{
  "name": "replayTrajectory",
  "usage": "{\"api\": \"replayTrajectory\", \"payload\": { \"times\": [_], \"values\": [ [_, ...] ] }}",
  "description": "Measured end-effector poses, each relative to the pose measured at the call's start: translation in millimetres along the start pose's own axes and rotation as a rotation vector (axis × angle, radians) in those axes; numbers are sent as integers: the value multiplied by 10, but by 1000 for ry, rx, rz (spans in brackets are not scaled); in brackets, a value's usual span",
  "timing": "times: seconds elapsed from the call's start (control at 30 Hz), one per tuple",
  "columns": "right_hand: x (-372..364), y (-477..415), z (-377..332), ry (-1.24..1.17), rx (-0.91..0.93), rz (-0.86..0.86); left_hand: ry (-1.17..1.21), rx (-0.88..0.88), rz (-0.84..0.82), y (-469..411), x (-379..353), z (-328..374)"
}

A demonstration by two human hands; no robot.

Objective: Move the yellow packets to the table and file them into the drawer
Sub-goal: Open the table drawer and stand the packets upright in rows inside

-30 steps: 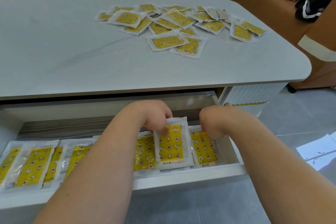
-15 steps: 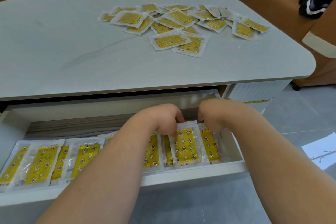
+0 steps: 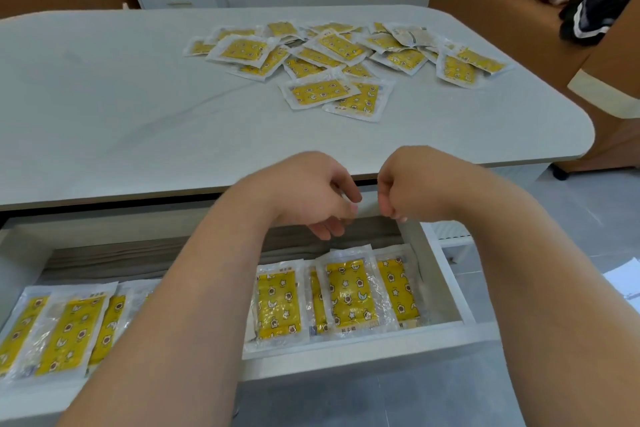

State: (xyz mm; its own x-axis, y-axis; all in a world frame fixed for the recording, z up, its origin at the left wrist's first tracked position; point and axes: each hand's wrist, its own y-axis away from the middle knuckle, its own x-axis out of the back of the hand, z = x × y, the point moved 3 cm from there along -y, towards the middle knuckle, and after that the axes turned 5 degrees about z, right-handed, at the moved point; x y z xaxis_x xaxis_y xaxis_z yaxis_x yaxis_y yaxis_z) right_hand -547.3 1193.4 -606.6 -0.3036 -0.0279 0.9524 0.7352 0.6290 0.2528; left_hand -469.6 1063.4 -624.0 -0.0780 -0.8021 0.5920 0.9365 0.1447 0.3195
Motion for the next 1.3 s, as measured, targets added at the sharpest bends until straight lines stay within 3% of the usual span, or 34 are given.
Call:
{"api": "replayTrajectory", "payload": {
  "times": [0.1, 0.17, 0.23, 0.3, 0.5, 0.63, 0.7, 0.83, 0.9, 0.97, 1.1, 1.23, 1.3],
  "values": [
    [153, 19, 82, -135, -45, 116, 67, -61, 316, -8, 249, 167],
    [200, -71, 183, -229, -69, 326, -51, -146, 651, -108, 419, 157],
    [156, -198, 289, -240, -79, 500, -250, -180, 815, -243, 471, 57],
    [29, -331, 336, -179, -34, 522, -364, -149, 791, -404, 442, -96],
    [-135, -601, 305, -48, 5, 375, -604, 12, 646, -679, 454, -246],
    [-156, -666, 257, -49, 72, 327, -662, 33, 545, -787, 472, -283],
    [-94, -652, 266, -103, 58, 394, -686, -18, 628, -738, 450, -257],
    [18, -567, 271, -67, -11, 671, -669, -156, 959, -551, 429, -207],
    [-62, -570, 265, -74, 3, 625, -649, -135, 967, -538, 445, -234],
    [-123, -586, 256, -88, 18, 549, -647, -136, 907, -565, 449, -249],
    [-70, -560, 256, -140, -29, 650, -633, -20, 645, -639, 427, -285],
    [-184, -592, 310, -168, -44, 425, -582, 14, 568, -486, 361, -231],
    [-162, -563, 313, -178, -41, 397, -511, 8, 562, -320, 297, -167]
  ]
}}
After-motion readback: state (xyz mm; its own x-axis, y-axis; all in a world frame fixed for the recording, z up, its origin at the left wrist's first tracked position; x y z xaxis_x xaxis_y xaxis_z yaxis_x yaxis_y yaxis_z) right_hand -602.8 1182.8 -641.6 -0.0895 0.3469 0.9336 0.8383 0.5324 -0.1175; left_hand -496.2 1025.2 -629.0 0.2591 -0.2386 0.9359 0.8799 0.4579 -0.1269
